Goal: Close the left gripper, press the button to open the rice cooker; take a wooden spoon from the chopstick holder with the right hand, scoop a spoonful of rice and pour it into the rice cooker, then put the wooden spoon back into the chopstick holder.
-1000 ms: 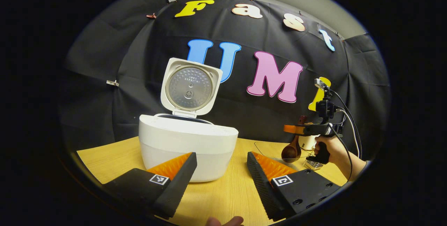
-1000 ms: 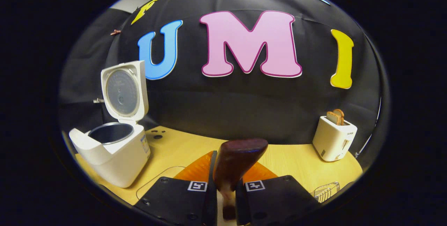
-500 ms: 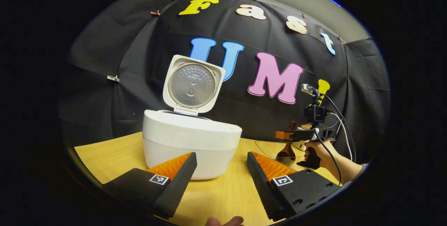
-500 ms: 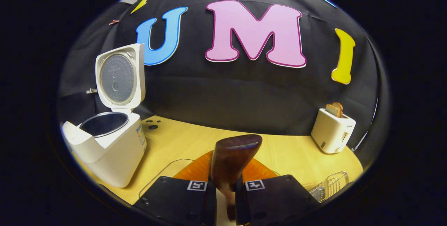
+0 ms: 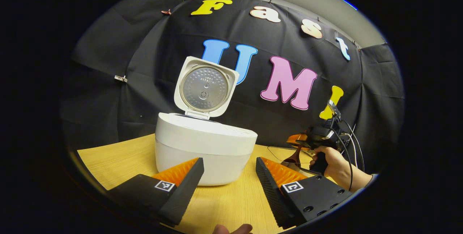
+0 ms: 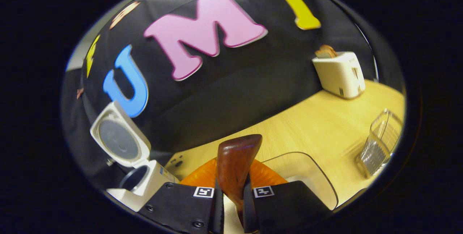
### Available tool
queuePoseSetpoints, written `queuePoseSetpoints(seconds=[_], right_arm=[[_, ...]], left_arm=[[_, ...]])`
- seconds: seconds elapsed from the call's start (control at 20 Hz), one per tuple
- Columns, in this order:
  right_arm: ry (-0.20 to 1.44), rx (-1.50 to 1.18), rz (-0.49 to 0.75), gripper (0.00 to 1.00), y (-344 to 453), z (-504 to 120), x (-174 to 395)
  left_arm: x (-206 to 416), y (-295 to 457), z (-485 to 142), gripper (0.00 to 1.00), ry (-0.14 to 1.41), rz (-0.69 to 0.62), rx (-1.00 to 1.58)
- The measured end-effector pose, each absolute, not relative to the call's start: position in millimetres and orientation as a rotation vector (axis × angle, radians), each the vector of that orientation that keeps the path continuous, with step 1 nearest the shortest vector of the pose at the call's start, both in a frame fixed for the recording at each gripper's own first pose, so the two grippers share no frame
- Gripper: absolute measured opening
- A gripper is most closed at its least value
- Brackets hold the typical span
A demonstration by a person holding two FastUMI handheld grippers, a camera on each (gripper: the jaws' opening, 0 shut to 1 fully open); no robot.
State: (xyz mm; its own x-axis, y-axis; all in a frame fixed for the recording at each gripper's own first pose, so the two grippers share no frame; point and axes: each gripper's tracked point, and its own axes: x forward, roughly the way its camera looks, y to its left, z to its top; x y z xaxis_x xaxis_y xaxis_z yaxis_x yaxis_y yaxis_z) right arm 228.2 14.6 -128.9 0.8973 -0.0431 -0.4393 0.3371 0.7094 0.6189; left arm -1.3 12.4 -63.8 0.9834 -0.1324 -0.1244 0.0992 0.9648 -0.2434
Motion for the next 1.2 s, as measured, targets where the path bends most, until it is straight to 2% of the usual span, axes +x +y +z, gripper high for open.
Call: queuePoseSetpoints(seconds=[0.1, 0.25, 0.8, 1.2], right_arm=[[0.422, 0.953, -0.25, 0.24, 2, -138, 225], [0.413, 1.042, -0.276, 0.25, -9, -148, 219], [0.304, 1.027, -0.205, 0.24, 3, -62, 239], [0.255, 1.013, -0.092, 0.24, 59, 9, 271]], left_arm=[[-2, 11, -62, 0.92, 0.14, -0.12, -0.237], [-3, 9, -59, 0.92, 0.137, -0.121, -0.228], [-13, 13, -55, 0.92, 0.13, -0.115, -0.212], [-23, 31, -57, 0.92, 0.136, -0.092, -0.22]])
